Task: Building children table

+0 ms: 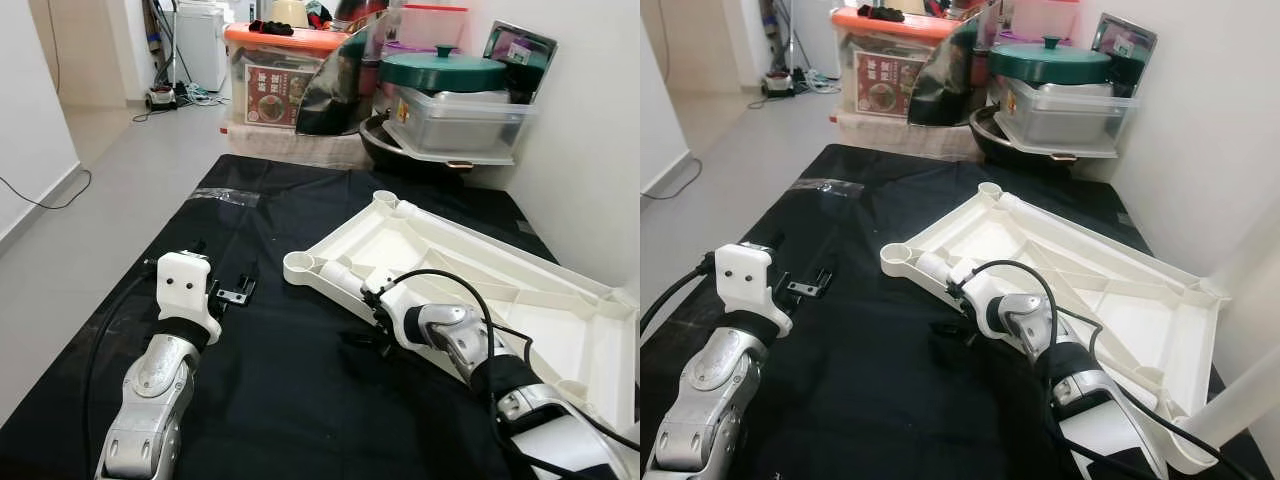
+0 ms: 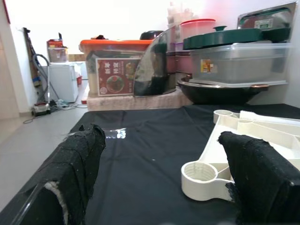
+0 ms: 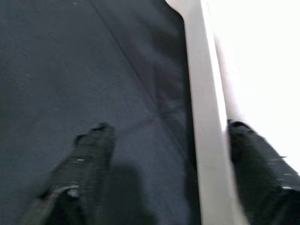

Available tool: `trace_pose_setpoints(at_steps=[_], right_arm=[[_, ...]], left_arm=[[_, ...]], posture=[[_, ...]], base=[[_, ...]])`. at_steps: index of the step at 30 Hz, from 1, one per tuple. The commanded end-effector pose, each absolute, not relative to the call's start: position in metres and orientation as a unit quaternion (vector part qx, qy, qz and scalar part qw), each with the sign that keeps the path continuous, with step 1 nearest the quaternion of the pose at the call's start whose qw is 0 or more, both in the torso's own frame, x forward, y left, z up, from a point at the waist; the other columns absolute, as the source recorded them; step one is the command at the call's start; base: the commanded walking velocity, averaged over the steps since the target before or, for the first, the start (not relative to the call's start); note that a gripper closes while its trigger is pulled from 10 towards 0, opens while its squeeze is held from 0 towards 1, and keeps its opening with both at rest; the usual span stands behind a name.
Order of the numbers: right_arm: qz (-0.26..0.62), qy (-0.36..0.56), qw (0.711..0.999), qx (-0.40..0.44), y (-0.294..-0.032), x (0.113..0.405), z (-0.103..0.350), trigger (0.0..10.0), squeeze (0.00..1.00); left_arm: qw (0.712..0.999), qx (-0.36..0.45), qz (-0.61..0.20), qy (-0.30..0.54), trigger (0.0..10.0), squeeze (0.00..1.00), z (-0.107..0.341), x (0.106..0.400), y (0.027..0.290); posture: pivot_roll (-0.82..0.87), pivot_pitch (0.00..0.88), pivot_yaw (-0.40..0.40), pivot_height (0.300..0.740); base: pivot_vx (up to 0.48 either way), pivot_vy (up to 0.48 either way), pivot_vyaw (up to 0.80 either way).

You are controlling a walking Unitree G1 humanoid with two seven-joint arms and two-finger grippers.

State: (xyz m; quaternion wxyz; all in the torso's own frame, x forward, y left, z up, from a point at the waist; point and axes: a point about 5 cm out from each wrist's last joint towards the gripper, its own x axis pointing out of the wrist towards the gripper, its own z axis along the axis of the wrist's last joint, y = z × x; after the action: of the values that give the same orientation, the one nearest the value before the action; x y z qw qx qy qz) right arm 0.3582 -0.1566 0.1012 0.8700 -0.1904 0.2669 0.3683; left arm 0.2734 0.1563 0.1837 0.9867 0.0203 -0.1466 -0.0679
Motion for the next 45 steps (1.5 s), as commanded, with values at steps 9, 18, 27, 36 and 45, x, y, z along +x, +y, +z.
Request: trace_pose_setpoints(at_steps=[9, 18, 27, 36, 45], right_arm=[[0.466, 0.332, 0.785, -0.236, -0.185, 0.325, 0.07, 0.0, 0.0], [0.646, 0.249, 0.629, -0.354, -0.181, 0.292, 0.081, 0.0, 0.0], [0.686, 0.194, 0.529, -0.46, -0.193, 0.28, 0.091, 0.0, 0.0], [0.697, 0.151, 0.313, -0.627, -0.239, 0.267, 0.104, 0.0, 0.0], [0.74, 0.12, 0.259, -0.609, -0.243, 0.244, 0.093, 0.0, 0.0]], left_arm=[[0.988, 0.022, -0.069, -0.139, 10.0, 0.0, 0.178, 0.272, 0.156], [0.988, 0.024, -0.066, -0.138, 10.0, 0.0, 0.178, 0.273, 0.158], [0.988, 0.026, -0.065, -0.138, 10.0, 0.0, 0.178, 0.273, 0.16], [0.987, 0.029, -0.068, -0.14, 10.0, 0.0, 0.177, 0.274, 0.16], [0.987, 0.027, -0.072, -0.138, 10.0, 0.0, 0.175, 0.274, 0.156]], posture=[[0.1, 0.0, -0.14, 0.74], [0.1, 0.0, -0.14, 0.74], [0.09, 0.0, -0.139, 0.74], [0.08, 0.0, -0.145, 0.74], [0.06, 0.0, -0.141, 0.74]], base=[[0.0, 0.0, 0.0], [0.0, 0.0, 0.0], [0.0, 0.0, 0.0], [0.0, 0.0, 0.0], [0.0, 0.0, 0.0]])
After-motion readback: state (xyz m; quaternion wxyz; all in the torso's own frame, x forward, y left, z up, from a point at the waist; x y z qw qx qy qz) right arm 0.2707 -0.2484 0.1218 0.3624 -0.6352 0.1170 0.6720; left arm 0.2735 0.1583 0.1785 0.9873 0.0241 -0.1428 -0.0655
